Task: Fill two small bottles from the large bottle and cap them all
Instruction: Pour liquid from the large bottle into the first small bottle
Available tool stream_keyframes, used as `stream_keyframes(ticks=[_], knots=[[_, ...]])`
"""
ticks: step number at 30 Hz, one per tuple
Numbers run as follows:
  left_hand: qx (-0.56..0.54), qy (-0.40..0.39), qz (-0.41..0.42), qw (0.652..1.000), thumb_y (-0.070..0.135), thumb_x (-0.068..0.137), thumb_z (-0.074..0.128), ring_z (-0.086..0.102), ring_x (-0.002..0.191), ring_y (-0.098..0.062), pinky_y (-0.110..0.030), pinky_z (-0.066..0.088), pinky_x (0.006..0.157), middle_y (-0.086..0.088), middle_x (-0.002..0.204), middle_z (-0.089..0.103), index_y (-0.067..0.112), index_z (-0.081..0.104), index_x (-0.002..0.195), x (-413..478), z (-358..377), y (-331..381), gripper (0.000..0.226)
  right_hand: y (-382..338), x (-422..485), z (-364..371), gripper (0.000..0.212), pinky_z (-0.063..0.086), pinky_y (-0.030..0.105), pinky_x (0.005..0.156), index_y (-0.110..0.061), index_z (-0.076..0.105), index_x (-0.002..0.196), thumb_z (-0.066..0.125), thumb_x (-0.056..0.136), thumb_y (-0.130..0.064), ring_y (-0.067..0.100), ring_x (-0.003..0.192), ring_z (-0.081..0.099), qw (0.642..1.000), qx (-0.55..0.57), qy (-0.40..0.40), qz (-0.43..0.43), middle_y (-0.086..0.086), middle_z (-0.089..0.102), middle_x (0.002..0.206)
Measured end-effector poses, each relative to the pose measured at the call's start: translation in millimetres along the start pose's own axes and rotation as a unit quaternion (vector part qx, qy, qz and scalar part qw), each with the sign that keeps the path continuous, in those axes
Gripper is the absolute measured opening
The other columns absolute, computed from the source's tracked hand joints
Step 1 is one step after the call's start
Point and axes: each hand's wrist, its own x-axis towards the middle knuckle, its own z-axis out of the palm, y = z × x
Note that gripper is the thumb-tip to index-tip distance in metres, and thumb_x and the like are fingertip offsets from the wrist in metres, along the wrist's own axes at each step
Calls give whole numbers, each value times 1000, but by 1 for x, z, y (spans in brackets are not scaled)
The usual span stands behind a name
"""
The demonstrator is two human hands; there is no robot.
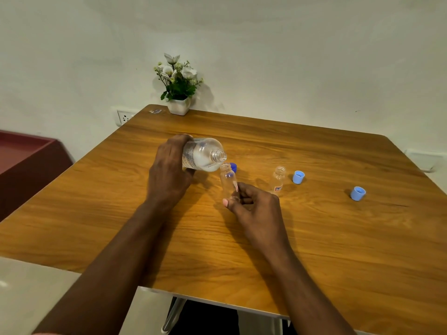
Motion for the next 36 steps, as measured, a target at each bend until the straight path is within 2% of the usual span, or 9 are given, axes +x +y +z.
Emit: stream_keyframes(ticks=[6,9,14,18,25,34,36], knots=[[6,-2,3,1000,4,68,83,50,118,-29,-39,49,86,-11,129,55,9,48,130,0,-1,0,71,1,0,0,11,55,37,72,-27,71,91,74,81,-25,3,71,65,1000,-5,-5,-3,-16,68,73],[10,-3,6,1000,3,68,82,50,119,-30,-40,49,86,-12,130,55,8,48,130,0,-1,-1,72,0,0,-1,17,56,37,72,-30,72,98,74,82,-24,3,73,66,1000,-1,-7,-3,-13,71,77],[11,1,12,1000,2,67,82,50,119,-31,-41,49,87,-13,130,55,9,47,130,0,-2,-1,72,0,0,-1,14,55,35,71,-28,72,95,73,81,-26,3,72,65,1000,-4,-9,-6,-17,68,74],[13,8,19,1000,0,67,82,50,119,-32,-42,50,86,-13,130,55,10,46,129,1,-3,-1,73,0,0,-1,15,55,38,72,-24,73,96,73,81,-27,6,72,66,1000,-10,-12,-8,-12,69,75],[22,19,39,999,-1,69,79,50,119,-35,-44,48,91,-15,130,55,7,48,127,2,-5,-2,67,1,-1,-1,10,54,31,72,-29,72,92,73,81,-28,3,72,64,1000,-4,-17,-7,-17,66,73],[29,36,55,997,-2,70,76,48,124,-35,-41,44,97,-16,131,55,9,46,126,3,-7,-3,64,1,-1,0,22,54,38,73,-27,70,98,70,78,-35,8,75,67,1000,-6,-16,-3,-9,72,80],[29,38,55,997,-2,70,77,48,124,-35,-41,43,98,-17,130,55,8,47,126,3,-7,-2,64,1,-1,0,24,54,40,73,-20,70,97,70,78,-35,8,74,67,1000,-8,-15,-2,-7,72,79]])
